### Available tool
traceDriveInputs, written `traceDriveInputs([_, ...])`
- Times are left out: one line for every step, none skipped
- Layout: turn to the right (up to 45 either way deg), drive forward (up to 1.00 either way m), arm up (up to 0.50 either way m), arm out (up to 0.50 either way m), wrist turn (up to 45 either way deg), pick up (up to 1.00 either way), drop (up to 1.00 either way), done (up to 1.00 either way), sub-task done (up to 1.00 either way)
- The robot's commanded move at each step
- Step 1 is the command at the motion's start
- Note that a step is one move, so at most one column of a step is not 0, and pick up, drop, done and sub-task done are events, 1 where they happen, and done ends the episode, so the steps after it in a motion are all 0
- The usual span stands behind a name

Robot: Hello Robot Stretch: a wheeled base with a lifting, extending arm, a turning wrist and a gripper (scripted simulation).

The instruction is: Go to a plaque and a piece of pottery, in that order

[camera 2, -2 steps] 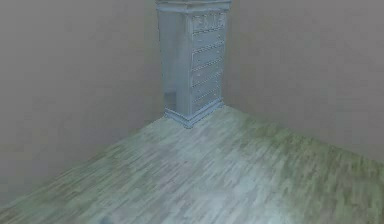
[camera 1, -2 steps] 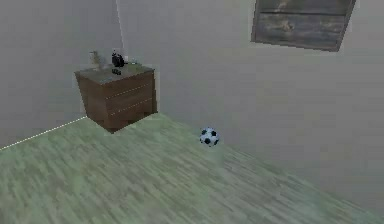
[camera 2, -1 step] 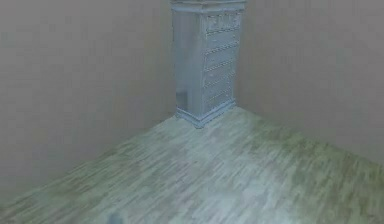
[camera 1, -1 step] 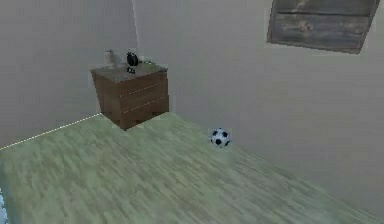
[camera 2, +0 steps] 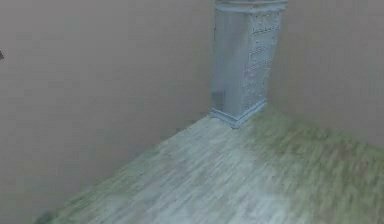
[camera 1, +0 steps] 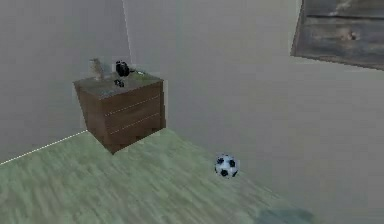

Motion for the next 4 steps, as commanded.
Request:
traceDriveInputs([-33.0, 0.00, 0.00, 0.00, 0.0, 0.00, 0.00, 0.00, 0.00])
traceDriveInputs([0.0, 1.00, 0.00, 0.00, 0.0, 0.00, 0.00, 0.00, 0.00])
traceDriveInputs([-3.0, 0.00, 0.00, 0.00, 0.0, 0.00, 0.00, 0.00, 0.00])
traceDriveInputs([0.0, 0.40, 0.00, 0.00, 0.0, 0.00, 0.00, 0.00, 0.00])
